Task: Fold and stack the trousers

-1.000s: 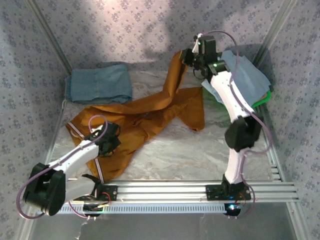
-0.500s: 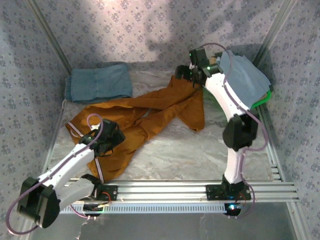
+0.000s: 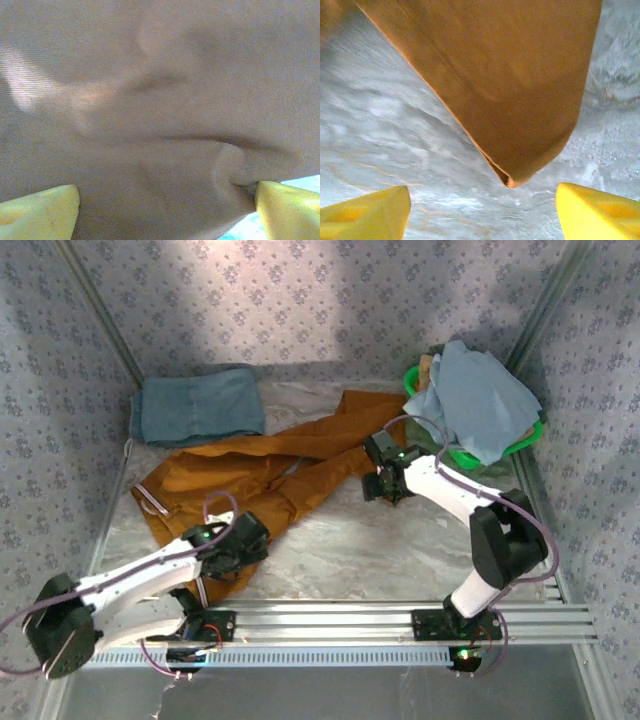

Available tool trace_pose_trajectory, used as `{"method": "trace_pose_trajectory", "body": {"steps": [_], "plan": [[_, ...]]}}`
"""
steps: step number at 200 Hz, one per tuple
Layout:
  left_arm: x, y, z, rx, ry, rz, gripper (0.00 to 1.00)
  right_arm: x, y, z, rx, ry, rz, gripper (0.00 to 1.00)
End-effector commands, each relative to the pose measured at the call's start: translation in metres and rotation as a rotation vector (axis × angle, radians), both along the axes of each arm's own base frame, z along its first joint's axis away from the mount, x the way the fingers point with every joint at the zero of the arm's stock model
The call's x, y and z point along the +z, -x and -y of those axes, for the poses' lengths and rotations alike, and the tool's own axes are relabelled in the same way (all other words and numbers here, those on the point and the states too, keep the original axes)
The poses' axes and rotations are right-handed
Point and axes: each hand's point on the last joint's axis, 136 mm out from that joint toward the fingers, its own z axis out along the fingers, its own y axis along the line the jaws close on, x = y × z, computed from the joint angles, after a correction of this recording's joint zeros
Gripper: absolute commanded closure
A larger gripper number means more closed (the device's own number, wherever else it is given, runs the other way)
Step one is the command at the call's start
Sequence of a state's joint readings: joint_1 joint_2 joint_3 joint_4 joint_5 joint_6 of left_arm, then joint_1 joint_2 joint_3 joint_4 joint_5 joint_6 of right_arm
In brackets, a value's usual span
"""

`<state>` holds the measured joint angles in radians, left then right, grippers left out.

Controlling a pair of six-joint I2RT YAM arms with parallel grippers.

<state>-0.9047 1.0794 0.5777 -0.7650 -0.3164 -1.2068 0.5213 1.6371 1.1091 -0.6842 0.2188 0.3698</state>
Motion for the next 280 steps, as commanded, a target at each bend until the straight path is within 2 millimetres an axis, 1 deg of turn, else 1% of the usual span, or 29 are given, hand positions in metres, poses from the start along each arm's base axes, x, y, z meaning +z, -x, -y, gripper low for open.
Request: {"method": "trace_pose_trajectory", "body": {"steps": [1, 17, 24, 32, 39, 50, 61, 69, 70, 73, 81, 94, 103, 111, 135, 142, 143, 146, 155, 182, 194, 207, 226, 240, 255, 261, 262, 264, 280], "plan": [[0.009, -0.014, 0.007, -0.006, -0.119, 0.057, 0.08, -0.017, 0.001, 0.017, -0.032, 0.078, -0.019, 0.21], [0.000, -0.019, 0.021, -0.063, -0.206, 0.037, 0.08, -0.029, -0.002, 0.018, -0.045, 0.060, -0.043, 0.23], [-0.004, -0.020, 0.021, -0.065, -0.252, 0.023, 0.10, -0.033, -0.004, 0.019, -0.048, 0.056, -0.045, 0.26], [-0.006, -0.022, 0.018, -0.065, -0.305, 0.014, 0.15, -0.035, -0.007, 0.020, -0.059, 0.050, -0.046, 0.32], [-0.009, -0.024, 0.017, -0.071, -0.334, 0.014, 0.22, -0.037, -0.009, 0.023, -0.072, 0.048, -0.046, 0.40], [-0.013, -0.025, 0.013, -0.070, -0.367, 0.019, 0.35, -0.037, -0.012, 0.027, -0.085, 0.047, -0.041, 0.58], [-0.015, -0.026, 0.008, -0.065, -0.383, 0.019, 0.50, -0.035, -0.015, 0.031, -0.102, 0.043, -0.032, 0.72], [-0.012, -0.027, 0.005, -0.066, -0.399, 0.027, 0.63, -0.032, -0.016, 0.033, -0.107, 0.038, -0.024, 0.80], [-0.011, -0.027, 0.005, -0.066, -0.401, 0.028, 0.64, -0.031, -0.017, 0.033, -0.109, 0.036, -0.021, 0.84], [-0.010, -0.027, 0.004, -0.069, -0.405, 0.026, 0.68, -0.029, -0.017, 0.033, -0.110, 0.034, -0.016, 0.86], [0.000, -0.031, -0.001, -0.074, -0.435, 0.052, 0.83, -0.023, -0.018, 0.034, -0.115, 0.027, 0.003, 0.99], [0.020, -0.038, -0.008, -0.103, -0.470, 0.088, 1.00, -0.004, -0.021, 0.033, -0.119, 0.008, 0.048, 1.00], [0.034, -0.042, -0.012, -0.125, -0.478, 0.113, 1.00, 0.012, -0.022, 0.034, -0.125, -0.008, 0.084, 1.00], [0.044, -0.048, -0.009, -0.175, -0.465, 0.138, 1.00, 0.029, -0.024, 0.034, -0.132, -0.029, 0.124, 1.00], [0.076, -0.060, -0.010, -0.253, -0.360, 0.167, 1.00, 0.093, -0.032, 0.040, -0.170, -0.137, 0.254, 1.00], [0.086, -0.062, -0.016, -0.244, -0.330, 0.176, 1.00, 0.107, -0.031, 0.045, -0.187, -0.170, 0.275, 1.00], [0.087, -0.062, -0.017, -0.242, -0.327, 0.178, 1.00, 0.114, -0.034, 0.044, -0.190, -0.181, 0.291, 1.00], [0.091, -0.063, -0.019, -0.237, -0.309, 0.181, 1.00, 0.126, -0.036, 0.045, -0.194, -0.200, 0.314, 1.00], [0.098, -0.062, -0.023, -0.242, -0.248, 0.184, 1.00, 0.148, -0.036, 0.051, -0.213, -0.244, 0.354, 1.00], [0.115, -0.058, -0.051, -0.160, -0.135, 0.199, 1.00, 0.194, -0.033, 0.075, -0.287, -0.352, 0.443, 1.00], [0.119, -0.055, -0.062, -0.131, -0.108, 0.201, 1.00, 0.204, -0.030, 0.089, -0.333, -0.369, 0.463, 1.00], [0.124, -0.053, -0.072, -0.093, -0.086, 0.210, 1.00, 0.209, -0.028, 0.106, -0.386, -0.382, 0.479, 1.00], [0.130, -0.054, -0.072, -0.064, -0.017, 0.218, 1.00, 0.209, -0.020, 0.132, -0.485, -0.417, 0.495, 1.00], [0.136, -0.053, -0.077, -0.034, -0.004, 0.220, 1.00, 0.207, -0.011, 0.150, -0.568, -0.451, 0.510, 1.00], [0.140, -0.051, -0.082, -0.020, 0.005, 0.221, 1.00, 0.203, 0.003, 0.170, -0.657, -0.481, 0.521, 1.00], [0.141, -0.050, -0.084, -0.015, 0.004, 0.219, 1.00, 0.209, 0.008, 0.177, -0.687, -0.497, 0.544, 1.00], [0.141, -0.049, -0.085, -0.015, 0.002, 0.218, 1.00, 0.202, 0.010, 0.178, -0.697, -0.496, 0.530, 1.00], [0.141, -0.049, -0.085, -0.014, 0.002, 0.217, 1.00, 0.198, 0.013, 0.180, -0.714, -0.497, 0.523, 1.00], [0.145, -0.046, -0.097, 0.023, -0.018, 0.213, 1.00, 0.199, 0.026, 0.197, -0.809, -0.551, 0.573, 1.00]]}}
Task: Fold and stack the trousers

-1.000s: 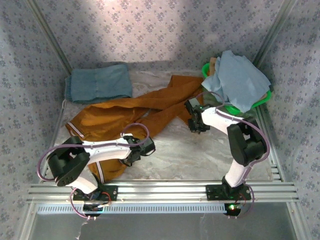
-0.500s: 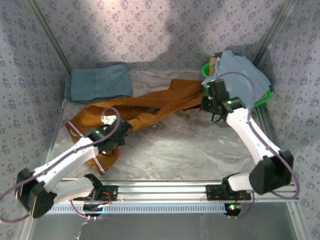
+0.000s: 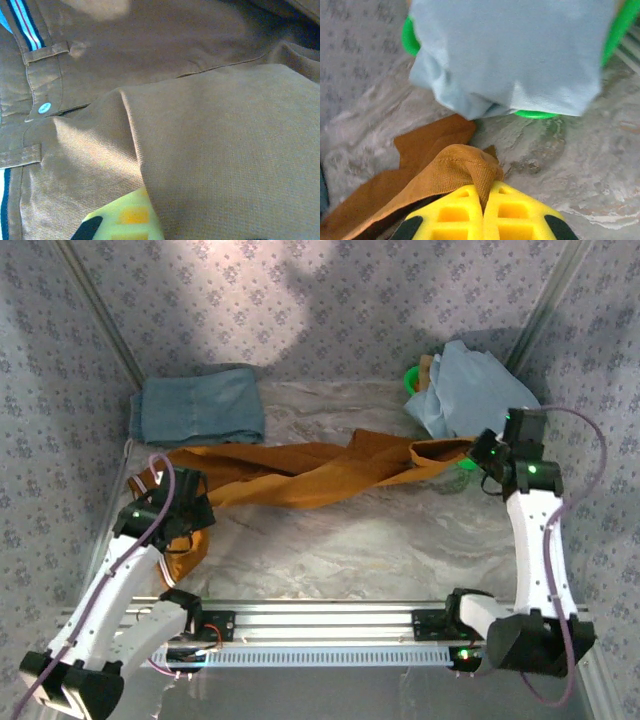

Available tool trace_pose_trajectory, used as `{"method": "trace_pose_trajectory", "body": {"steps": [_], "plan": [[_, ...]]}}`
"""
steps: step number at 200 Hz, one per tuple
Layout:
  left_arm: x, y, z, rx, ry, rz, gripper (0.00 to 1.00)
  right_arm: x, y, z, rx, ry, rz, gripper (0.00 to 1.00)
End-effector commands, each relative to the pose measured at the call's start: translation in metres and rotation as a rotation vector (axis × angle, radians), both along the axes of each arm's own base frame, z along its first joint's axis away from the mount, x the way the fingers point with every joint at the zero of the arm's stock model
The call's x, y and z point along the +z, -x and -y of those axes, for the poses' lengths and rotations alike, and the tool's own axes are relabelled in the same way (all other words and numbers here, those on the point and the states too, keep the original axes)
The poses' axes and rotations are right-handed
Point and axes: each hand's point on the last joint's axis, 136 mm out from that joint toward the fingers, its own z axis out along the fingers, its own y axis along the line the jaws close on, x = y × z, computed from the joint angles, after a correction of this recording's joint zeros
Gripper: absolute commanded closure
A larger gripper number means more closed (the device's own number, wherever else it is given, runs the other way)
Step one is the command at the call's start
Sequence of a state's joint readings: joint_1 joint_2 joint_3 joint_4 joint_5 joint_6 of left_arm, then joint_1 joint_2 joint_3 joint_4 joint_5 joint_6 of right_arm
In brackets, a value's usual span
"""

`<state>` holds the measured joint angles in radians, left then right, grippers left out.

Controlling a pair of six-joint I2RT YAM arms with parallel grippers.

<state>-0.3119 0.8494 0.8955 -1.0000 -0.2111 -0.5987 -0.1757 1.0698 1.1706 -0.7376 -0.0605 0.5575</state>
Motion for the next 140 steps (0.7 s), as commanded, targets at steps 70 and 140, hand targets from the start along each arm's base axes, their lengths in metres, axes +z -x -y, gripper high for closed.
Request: {"method": "trace_pose_trajectory", "body": {"steps": [70, 140], "plan": [[0.041, 0.002, -0.040, 0.142, 0.085, 0.066, 1.00, 0.000, 0.025, 0.083, -0.348, -0.395, 0.165, 1.00], [0.041, 0.043, 0.013, -0.013, 0.326, 0.056, 0.47, -0.038, 0.074, 0.115, -0.598, -0.467, 0.177, 0.81]]}}
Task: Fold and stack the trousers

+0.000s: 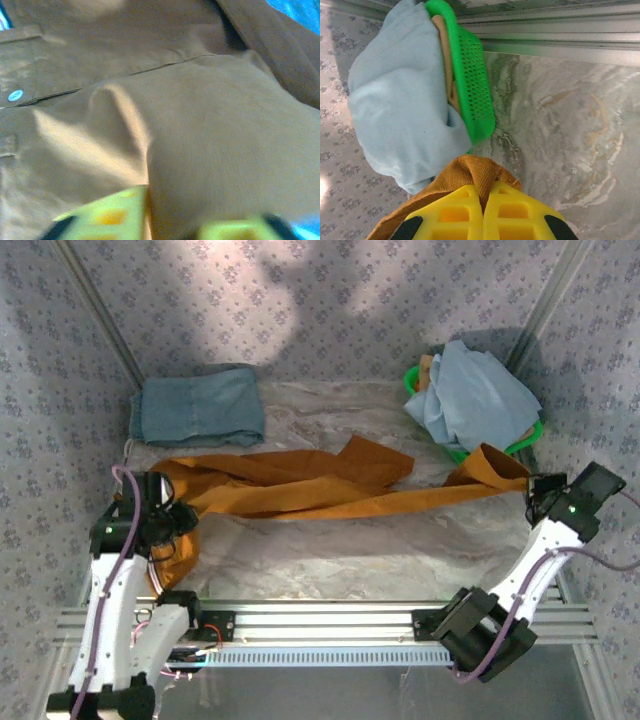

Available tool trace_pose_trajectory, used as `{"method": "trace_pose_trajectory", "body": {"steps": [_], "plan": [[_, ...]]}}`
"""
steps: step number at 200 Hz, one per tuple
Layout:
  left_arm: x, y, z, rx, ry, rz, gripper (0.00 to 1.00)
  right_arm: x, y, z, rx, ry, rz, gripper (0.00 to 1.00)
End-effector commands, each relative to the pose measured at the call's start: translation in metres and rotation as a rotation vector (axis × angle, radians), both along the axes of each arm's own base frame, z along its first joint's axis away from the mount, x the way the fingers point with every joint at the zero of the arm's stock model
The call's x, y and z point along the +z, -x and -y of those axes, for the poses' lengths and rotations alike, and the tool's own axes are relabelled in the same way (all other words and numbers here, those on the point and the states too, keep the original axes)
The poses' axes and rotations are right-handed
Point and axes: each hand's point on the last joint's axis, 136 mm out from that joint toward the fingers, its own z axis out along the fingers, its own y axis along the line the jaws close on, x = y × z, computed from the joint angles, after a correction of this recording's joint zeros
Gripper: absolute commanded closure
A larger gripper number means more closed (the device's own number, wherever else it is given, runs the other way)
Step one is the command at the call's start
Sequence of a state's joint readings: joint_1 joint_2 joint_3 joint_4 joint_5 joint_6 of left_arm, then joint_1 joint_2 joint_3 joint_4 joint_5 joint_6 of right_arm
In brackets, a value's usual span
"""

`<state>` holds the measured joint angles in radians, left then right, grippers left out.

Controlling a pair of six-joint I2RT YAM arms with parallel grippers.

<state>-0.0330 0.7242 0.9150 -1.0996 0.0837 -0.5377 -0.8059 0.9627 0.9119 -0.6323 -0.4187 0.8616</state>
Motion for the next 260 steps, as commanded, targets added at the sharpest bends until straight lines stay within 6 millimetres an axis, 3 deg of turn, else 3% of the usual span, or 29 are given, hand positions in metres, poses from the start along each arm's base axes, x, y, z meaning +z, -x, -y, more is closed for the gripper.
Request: {"method": "trace_pose_trajectory", "body": {"steps": [1, 14, 22, 34, 58, 81, 97, 112, 129, 148, 168, 182, 201, 213, 238, 260], "plan": [[0.028, 0.017, 0.024, -0.080, 0.105, 0.067, 0.46, 0.012, 0.009, 0.004, -0.054, 0.011, 0.046, 0.79], [0.044, 0.026, 0.028, -0.111, 0.121, 0.115, 0.25, 0.011, 0.014, 0.006, -0.077, 0.023, 0.031, 0.39], [0.050, 0.031, 0.028, -0.118, 0.116, 0.133, 0.13, 0.012, 0.016, 0.008, -0.090, 0.027, 0.027, 0.27], [0.056, 0.034, 0.025, -0.115, 0.099, 0.146, 0.02, 0.015, 0.014, 0.010, -0.090, 0.028, 0.032, 0.23], [0.062, 0.021, 0.022, -0.076, 0.102, 0.166, 0.02, 0.019, 0.007, 0.002, -0.054, 0.036, 0.036, 0.23], [0.061, -0.011, 0.039, -0.070, 0.224, 0.180, 0.05, 0.031, -0.006, -0.017, 0.047, 0.103, 0.043, 0.21], [0.050, -0.031, 0.049, -0.060, 0.256, 0.176, 0.08, 0.034, -0.032, -0.058, 0.231, 0.148, 0.046, 0.22], [0.030, -0.043, 0.054, -0.046, 0.233, 0.143, 0.08, 0.022, -0.054, -0.124, 0.485, 0.198, 0.013, 0.23], [0.007, -0.047, 0.062, -0.036, 0.211, 0.081, 0.09, -0.014, -0.059, -0.191, 0.725, 0.268, -0.101, 0.23], [-0.011, -0.042, 0.066, -0.041, 0.169, 0.059, 0.08, -0.061, -0.043, -0.248, 0.936, 0.292, -0.217, 0.22], [-0.027, -0.037, 0.063, -0.028, 0.153, 0.040, 0.06, -0.102, -0.017, -0.283, 1.119, 0.385, -0.338, 0.21], [-0.030, -0.037, 0.058, -0.015, 0.128, 0.042, 0.04, -0.126, 0.001, -0.293, 1.249, 0.485, -0.475, 0.22], [-0.028, -0.043, 0.055, -0.009, 0.117, 0.058, 0.03, -0.149, 0.021, -0.311, 1.414, 0.649, -0.618, 0.23], [-0.026, -0.046, 0.054, -0.008, 0.109, 0.061, 0.02, -0.162, 0.035, -0.334, 1.545, 0.700, -0.636, 0.25], [-0.023, -0.054, 0.047, 0.007, 0.107, 0.054, 0.01, -0.174, 0.060, -0.383, 1.802, 0.852, -0.602, 0.26], [-0.026, -0.061, 0.043, 0.030, 0.149, 0.050, 0.01, -0.173, 0.059, -0.409, 1.878, 1.064, -0.590, 0.26]]}}
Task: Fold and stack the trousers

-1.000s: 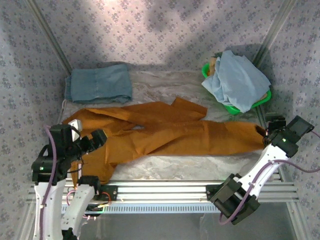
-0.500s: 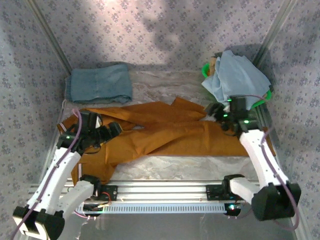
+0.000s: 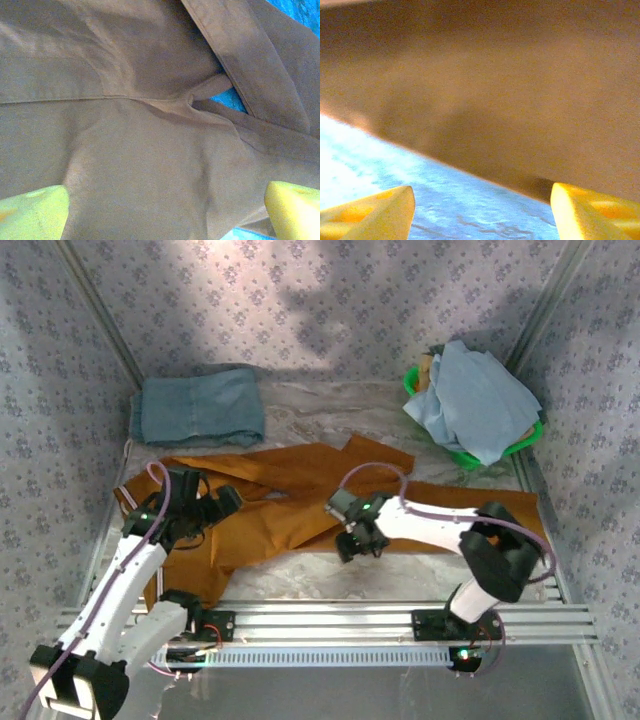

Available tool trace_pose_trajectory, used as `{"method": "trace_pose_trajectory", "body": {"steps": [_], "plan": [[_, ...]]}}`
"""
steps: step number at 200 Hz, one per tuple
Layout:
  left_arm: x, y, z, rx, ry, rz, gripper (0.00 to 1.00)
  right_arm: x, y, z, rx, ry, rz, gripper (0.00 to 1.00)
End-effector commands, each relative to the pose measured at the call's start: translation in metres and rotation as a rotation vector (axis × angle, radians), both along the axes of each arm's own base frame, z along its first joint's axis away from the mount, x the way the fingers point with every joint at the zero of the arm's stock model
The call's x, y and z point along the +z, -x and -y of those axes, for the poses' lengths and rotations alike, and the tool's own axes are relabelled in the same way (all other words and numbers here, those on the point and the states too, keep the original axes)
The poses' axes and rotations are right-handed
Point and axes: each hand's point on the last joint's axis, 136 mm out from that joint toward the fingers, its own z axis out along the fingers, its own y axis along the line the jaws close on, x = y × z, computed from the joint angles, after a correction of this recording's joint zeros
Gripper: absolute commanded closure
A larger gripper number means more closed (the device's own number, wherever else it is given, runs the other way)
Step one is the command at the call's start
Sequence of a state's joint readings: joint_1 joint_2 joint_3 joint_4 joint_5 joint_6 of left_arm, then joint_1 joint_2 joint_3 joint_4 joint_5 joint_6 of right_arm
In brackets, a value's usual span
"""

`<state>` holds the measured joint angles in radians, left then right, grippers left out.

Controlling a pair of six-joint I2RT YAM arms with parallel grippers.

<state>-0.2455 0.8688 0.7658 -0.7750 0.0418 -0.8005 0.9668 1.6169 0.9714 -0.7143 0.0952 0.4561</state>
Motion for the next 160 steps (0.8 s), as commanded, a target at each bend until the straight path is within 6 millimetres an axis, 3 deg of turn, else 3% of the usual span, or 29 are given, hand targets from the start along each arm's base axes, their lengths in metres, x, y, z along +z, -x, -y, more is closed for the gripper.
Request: {"method": "trace_pose_trajectory", "body": {"steps": [1, 40, 49, 64, 72, 101, 106, 131, 136, 160], "plan": [[0.014, -0.015, -0.002, 0.006, 0.037, 0.052, 0.01, 0.009, -0.007, -0.020, 0.204, 0.124, 0.113, 0.26], [0.005, -0.021, -0.007, 0.032, 0.066, 0.031, 0.01, -0.002, -0.018, -0.047, 0.352, 0.191, 0.155, 0.29], [0.003, -0.021, -0.007, 0.034, 0.070, 0.028, 0.01, -0.010, -0.020, -0.047, 0.376, 0.211, 0.150, 0.32], [0.002, -0.022, -0.008, 0.035, 0.074, 0.024, 0.01, -0.005, -0.032, -0.061, 0.398, 0.201, 0.172, 0.39], [0.002, -0.022, -0.009, 0.034, 0.072, 0.022, 0.01, -0.007, -0.034, -0.065, 0.407, 0.183, 0.175, 0.47], [0.007, -0.021, -0.013, 0.040, 0.067, 0.028, 0.01, -0.008, -0.038, -0.063, 0.386, 0.136, 0.138, 0.92], [0.009, -0.021, -0.015, 0.041, 0.065, 0.033, 0.01, -0.007, -0.036, -0.063, 0.391, 0.127, 0.129, 1.00], [0.016, -0.023, -0.022, 0.056, 0.055, 0.048, 0.00, 0.012, -0.014, -0.067, 0.413, 0.057, 0.109, 1.00], [0.016, -0.024, -0.024, 0.063, 0.054, 0.049, 0.00, 0.009, -0.001, -0.059, 0.425, 0.064, 0.079, 1.00], [0.019, -0.029, -0.027, 0.090, 0.068, 0.059, 0.01, 0.036, 0.040, -0.052, 0.457, -0.019, 0.032, 1.00]]}}
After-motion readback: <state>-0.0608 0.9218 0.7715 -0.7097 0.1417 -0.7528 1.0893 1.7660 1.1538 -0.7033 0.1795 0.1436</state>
